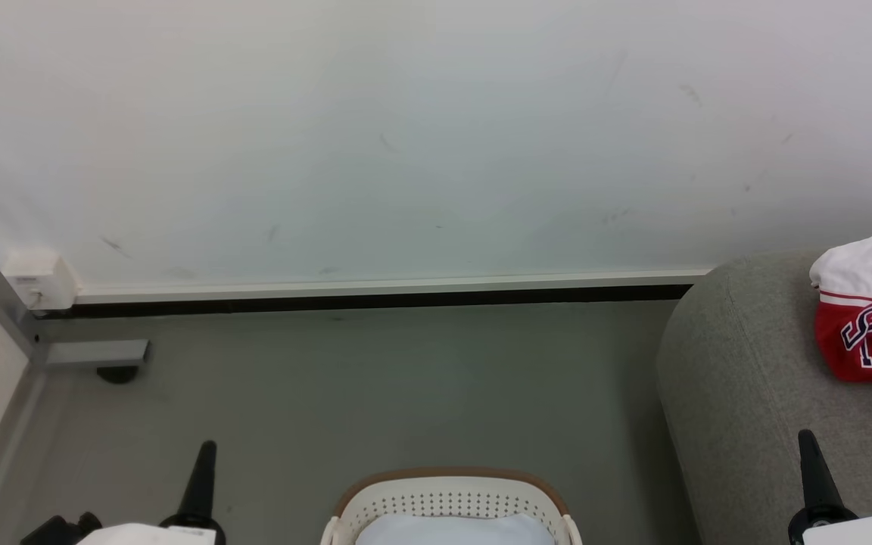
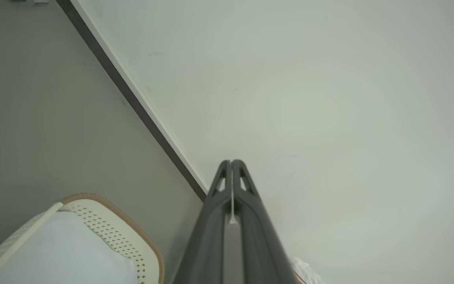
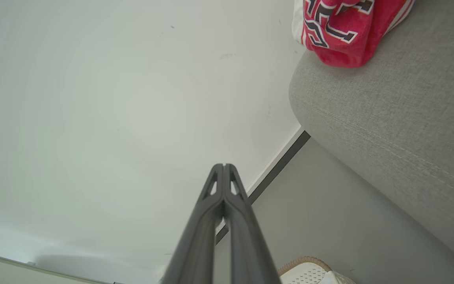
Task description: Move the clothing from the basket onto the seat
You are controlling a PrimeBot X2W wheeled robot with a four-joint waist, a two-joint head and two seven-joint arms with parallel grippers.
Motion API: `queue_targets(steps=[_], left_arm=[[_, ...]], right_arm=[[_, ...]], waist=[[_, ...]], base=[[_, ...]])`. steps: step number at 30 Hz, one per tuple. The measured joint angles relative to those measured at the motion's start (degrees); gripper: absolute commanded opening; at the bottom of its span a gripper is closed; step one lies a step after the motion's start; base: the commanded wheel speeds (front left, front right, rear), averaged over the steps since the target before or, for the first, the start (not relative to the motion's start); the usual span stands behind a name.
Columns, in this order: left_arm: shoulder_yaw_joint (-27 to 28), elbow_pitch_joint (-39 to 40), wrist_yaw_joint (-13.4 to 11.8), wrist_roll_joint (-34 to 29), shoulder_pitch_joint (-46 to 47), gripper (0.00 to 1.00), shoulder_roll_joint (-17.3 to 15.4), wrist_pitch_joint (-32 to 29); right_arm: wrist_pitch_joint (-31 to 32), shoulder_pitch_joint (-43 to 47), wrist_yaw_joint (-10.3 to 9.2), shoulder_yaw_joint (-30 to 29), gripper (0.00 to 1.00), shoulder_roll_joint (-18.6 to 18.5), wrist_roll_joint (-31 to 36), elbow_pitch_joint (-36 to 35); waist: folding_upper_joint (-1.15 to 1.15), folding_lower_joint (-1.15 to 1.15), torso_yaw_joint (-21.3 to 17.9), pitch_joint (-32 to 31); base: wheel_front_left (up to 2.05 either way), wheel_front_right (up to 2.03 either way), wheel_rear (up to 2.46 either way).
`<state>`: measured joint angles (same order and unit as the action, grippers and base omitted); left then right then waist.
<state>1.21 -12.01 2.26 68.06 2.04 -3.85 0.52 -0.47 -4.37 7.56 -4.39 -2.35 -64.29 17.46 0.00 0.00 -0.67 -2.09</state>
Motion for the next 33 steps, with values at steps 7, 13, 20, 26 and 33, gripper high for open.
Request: queue_targets(steps=[7,13,20,26,33], left_arm=[[0.69,0.19,0.29,3.47,0.47,0.00,0.14,-1.00],[1.44,0.42,0.49,6.04,1.00,0.00,0.23,-1.96],[2.11,0.63,0.74,9.27,1.50,0.00,0.44,-2.74],[2.63,0.75,0.82,12.11,1.77,0.00,0.55,-3.50],[3.38,0.91,1.10,14.93,2.30,0.00,0.68,-4.32]], right_arm=[[1.02,-0.23,0.00,-0.25,0.00,-0.10,-4.03,-0.45],[1.91,-0.43,0.00,-0.52,0.00,-0.21,-7.45,-0.71],[2.70,-1.03,0.00,-0.74,0.00,-0.33,-11.13,-0.99],[3.44,-1.35,0.00,-0.93,0.00,-0.46,-14.21,-1.22],[4.09,-1.48,0.00,-1.10,0.00,-0.58,-17.56,-1.56]], waist=[[0.00,0.00,0.08,0.24],[0.00,0.00,0.15,0.44],[0.00,0.00,0.22,0.68],[0.00,0.00,0.29,0.88],[0.00,0.00,0.36,1.11]], base=[[0.00,0.00,0.00],[0.00,0.00,0.00],[0.00,0.00,0.00],[0.00,0.00,0.00],[0.00,0.00,0.00]])
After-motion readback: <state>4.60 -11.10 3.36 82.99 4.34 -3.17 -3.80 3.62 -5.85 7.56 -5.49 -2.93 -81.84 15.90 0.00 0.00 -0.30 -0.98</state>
